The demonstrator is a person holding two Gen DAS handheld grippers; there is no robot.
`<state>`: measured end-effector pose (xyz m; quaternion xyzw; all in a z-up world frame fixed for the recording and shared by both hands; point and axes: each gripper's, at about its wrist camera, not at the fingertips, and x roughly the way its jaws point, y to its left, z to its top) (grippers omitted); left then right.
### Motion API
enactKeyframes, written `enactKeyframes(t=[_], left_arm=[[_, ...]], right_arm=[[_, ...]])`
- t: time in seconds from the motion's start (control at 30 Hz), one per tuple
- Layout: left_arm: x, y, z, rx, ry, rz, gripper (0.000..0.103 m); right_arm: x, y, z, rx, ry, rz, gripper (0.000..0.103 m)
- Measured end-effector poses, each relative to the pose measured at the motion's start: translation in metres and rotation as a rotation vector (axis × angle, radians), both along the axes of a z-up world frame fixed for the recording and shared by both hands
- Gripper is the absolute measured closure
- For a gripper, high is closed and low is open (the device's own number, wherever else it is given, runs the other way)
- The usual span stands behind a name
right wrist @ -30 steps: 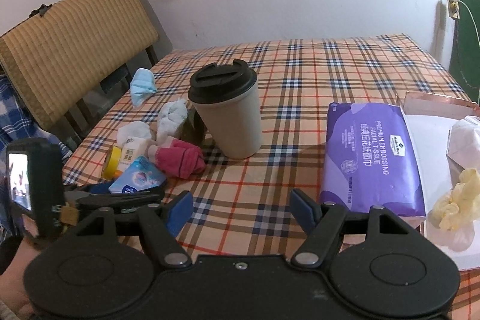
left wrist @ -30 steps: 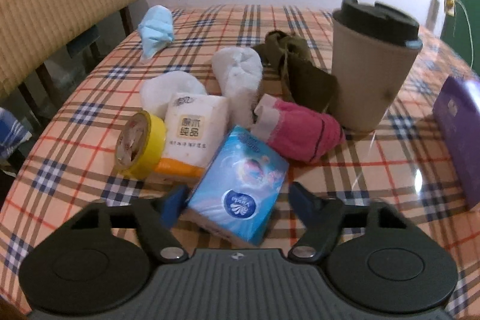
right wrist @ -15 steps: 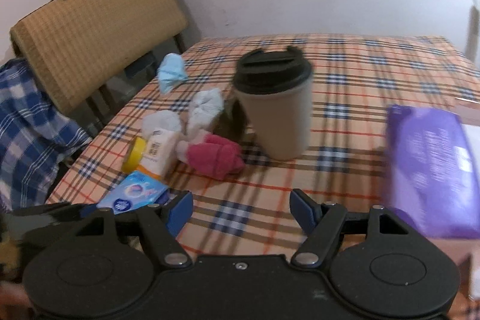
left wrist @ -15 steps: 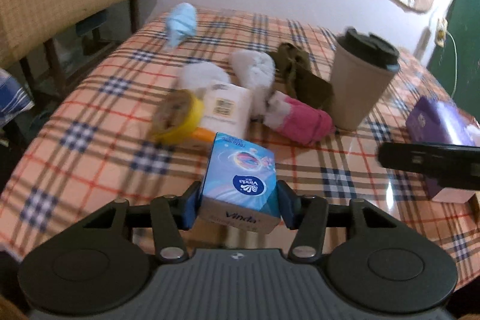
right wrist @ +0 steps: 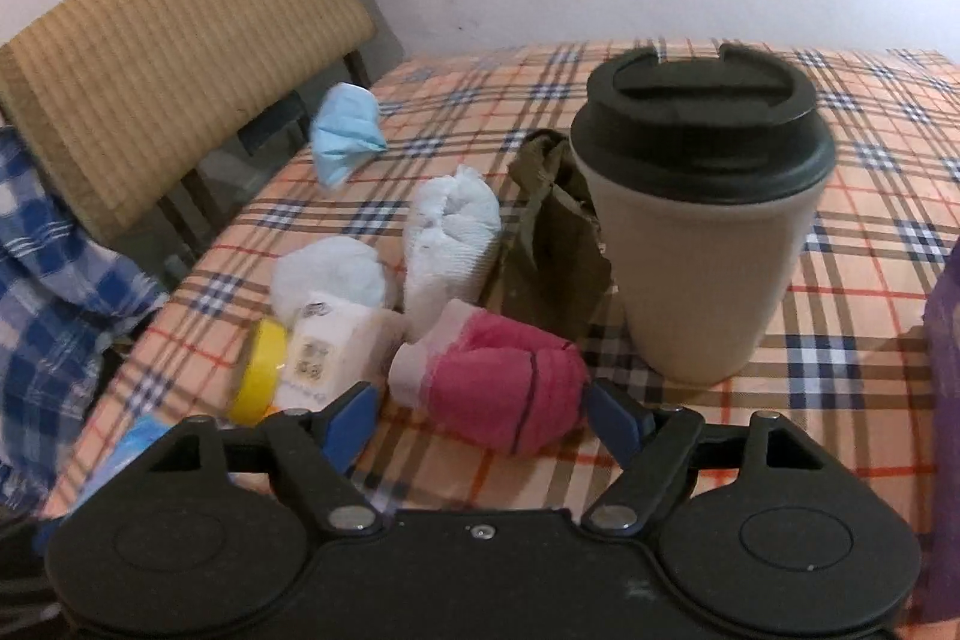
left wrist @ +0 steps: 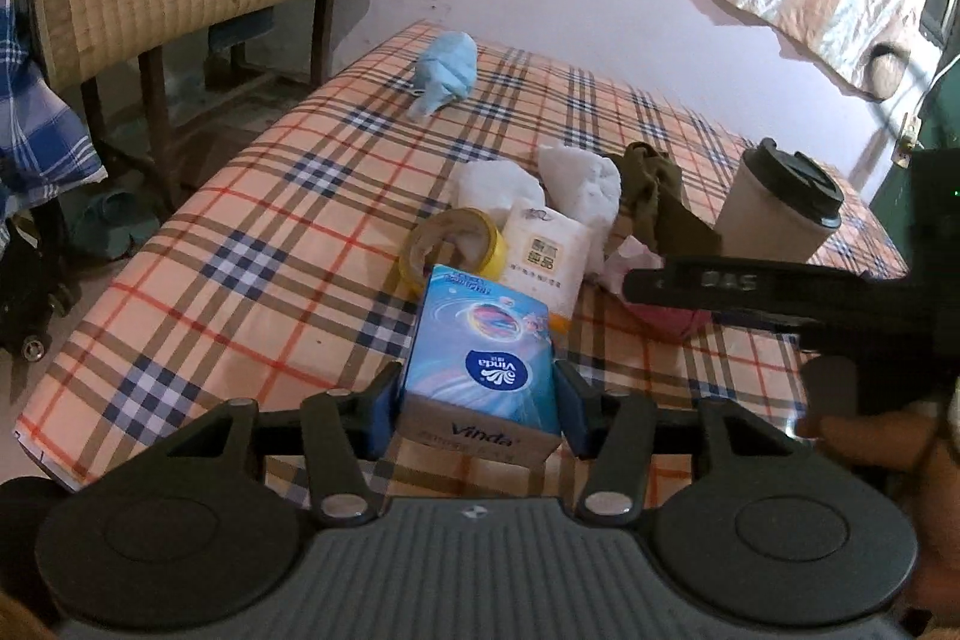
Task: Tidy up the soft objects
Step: 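Grasp the pink cloth with the right tool while left tool holds the tissue pack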
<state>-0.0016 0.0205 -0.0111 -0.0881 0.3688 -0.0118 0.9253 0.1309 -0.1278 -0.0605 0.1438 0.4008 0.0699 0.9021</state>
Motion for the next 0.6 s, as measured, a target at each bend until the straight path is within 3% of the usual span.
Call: enactKeyframes(t=[0.17, 0.23, 0.37, 0.6], left_arm=[[0.005, 0.004, -0.003, -0.014, 0.005, 0.008, 0.050], [0.006, 0.005, -0.003, -0.020, 0.004, 0.012, 0.050], [0.010, 0.004, -0.001, -0.030, -0.001, 0.016, 0.050], [0.015, 0.000, 0.010, -0.033, -0.030, 0.013, 0.050]], right_arm=[[0.012, 0.001, -0.012, 0.031, 0.001, -0.007, 0.013], [0.011, 0.002, -0.011, 0.026, -0.002, 0.003, 0.041], [0.001, 0.002, -0.001, 0.013, -0.013, 0.037, 0.063], [-0.035, -0.003, 0.034, -0.022, -0.096, 0.082, 0.063]])
